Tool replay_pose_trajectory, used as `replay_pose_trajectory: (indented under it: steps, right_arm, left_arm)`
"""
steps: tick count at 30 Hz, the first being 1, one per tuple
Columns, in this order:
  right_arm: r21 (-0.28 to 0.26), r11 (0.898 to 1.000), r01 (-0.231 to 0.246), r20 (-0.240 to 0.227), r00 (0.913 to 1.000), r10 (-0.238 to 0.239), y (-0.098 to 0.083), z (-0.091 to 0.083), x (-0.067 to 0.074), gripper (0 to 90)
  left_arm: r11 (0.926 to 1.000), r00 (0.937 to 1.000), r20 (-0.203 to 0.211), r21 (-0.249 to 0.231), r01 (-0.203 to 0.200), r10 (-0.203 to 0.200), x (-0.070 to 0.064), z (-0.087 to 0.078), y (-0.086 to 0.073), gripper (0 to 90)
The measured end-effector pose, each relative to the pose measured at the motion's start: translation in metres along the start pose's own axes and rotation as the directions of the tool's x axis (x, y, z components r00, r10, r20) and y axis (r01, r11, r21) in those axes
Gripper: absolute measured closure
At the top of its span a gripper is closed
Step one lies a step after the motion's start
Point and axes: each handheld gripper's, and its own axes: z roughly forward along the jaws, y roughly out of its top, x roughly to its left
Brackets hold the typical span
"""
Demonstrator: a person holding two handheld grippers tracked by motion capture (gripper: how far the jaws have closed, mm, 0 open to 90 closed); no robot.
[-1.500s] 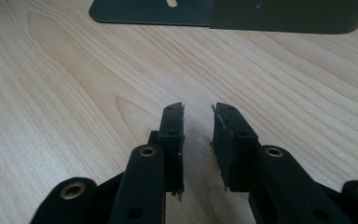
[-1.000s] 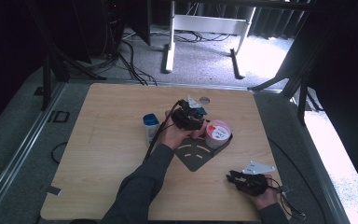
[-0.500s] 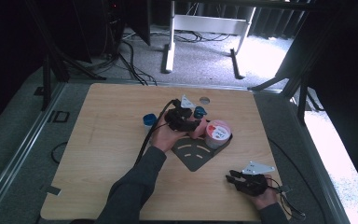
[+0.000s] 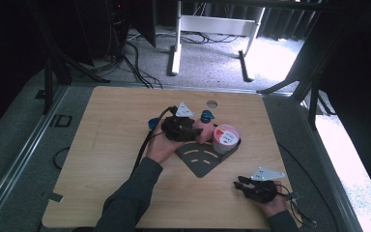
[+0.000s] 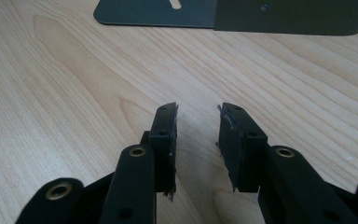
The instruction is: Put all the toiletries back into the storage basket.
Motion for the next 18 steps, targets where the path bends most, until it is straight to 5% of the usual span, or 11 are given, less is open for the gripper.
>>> replay_pose_trajectory:
  steps: [18]
  right_arm:
    - [-0.003,1.000,0.004,-0.001,1.0000,-0.004,0.000,0.000,0.000,65.3]
  left_arm:
    - [0.9996,0.9997,-0.013,-0.019,-0.019,0.019,0.005,-0.033,-0.007,53.1]
